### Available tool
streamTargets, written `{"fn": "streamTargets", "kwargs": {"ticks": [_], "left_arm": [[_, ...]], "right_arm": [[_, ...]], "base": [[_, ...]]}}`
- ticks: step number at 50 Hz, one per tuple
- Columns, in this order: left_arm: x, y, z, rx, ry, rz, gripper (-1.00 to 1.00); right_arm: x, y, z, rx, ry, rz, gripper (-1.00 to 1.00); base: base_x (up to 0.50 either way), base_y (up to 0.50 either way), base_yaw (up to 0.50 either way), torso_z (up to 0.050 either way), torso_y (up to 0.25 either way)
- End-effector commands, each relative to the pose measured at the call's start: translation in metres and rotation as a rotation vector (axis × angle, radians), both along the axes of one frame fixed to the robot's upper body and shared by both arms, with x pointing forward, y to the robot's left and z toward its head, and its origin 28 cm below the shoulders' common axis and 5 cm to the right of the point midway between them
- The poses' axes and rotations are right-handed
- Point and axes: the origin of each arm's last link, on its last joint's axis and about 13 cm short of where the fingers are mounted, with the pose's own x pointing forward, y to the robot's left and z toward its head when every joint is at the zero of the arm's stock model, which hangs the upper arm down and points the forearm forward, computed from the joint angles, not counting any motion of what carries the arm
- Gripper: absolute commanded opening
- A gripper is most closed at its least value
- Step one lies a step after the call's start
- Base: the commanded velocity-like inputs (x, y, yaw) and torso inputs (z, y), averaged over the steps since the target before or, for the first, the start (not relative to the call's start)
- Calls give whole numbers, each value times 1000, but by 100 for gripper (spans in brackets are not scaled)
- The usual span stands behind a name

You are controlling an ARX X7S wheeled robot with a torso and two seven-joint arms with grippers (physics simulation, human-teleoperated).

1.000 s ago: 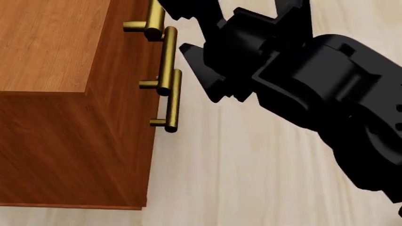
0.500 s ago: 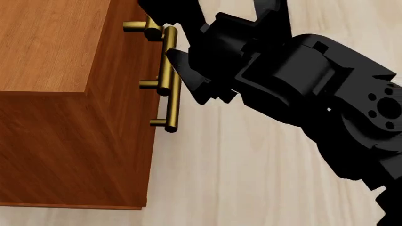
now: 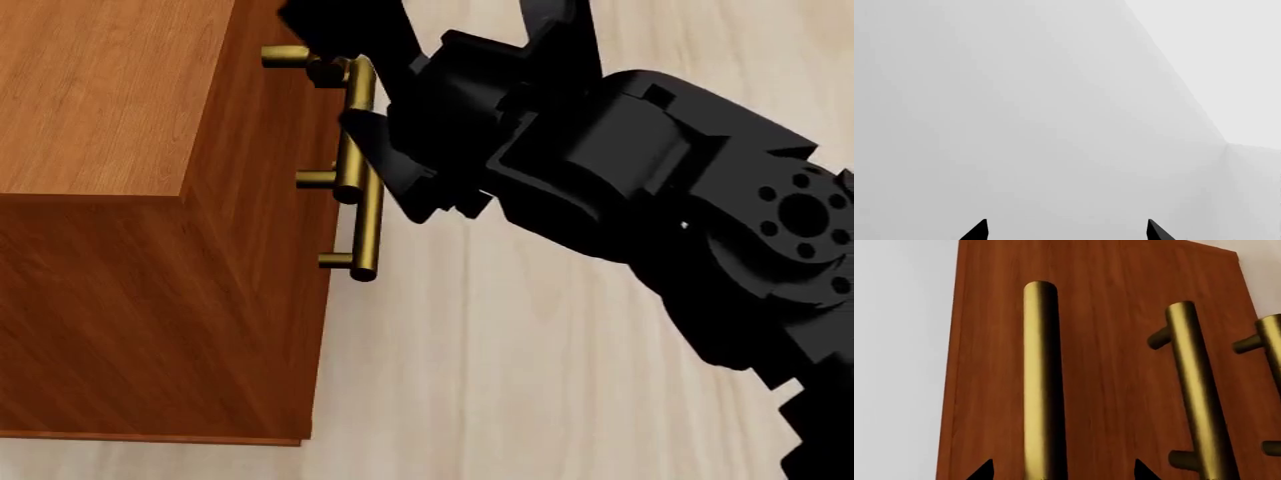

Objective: Close the bottom drawer of the cabinet and open the top drawer.

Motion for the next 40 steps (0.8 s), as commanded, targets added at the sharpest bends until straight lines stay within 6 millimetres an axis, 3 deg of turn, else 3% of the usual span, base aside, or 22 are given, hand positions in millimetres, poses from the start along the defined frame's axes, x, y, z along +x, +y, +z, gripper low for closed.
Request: {"fn": "streamTargets", "kwargs": {"ticks": [1, 4, 5, 40], "left_arm": [[1, 0, 0, 2, 1, -4, 100], [0, 0, 0, -1, 0, -1, 100], [-1, 0, 0, -3, 1, 2, 100], [2, 0, 1, 1, 3, -4, 100]], "right_arm": [[-1, 5, 1, -10, -9, 23, 100], [-2, 6, 0, -14, -9, 23, 100], [-2, 5, 0, -14, -9, 22, -100], [-12, -6, 5, 1, -18, -38, -100]], "base": [[0, 0, 0, 0, 0], [0, 0, 0, 0, 0], [0, 0, 0, 0, 0], [0, 0, 0, 0, 0]]}}
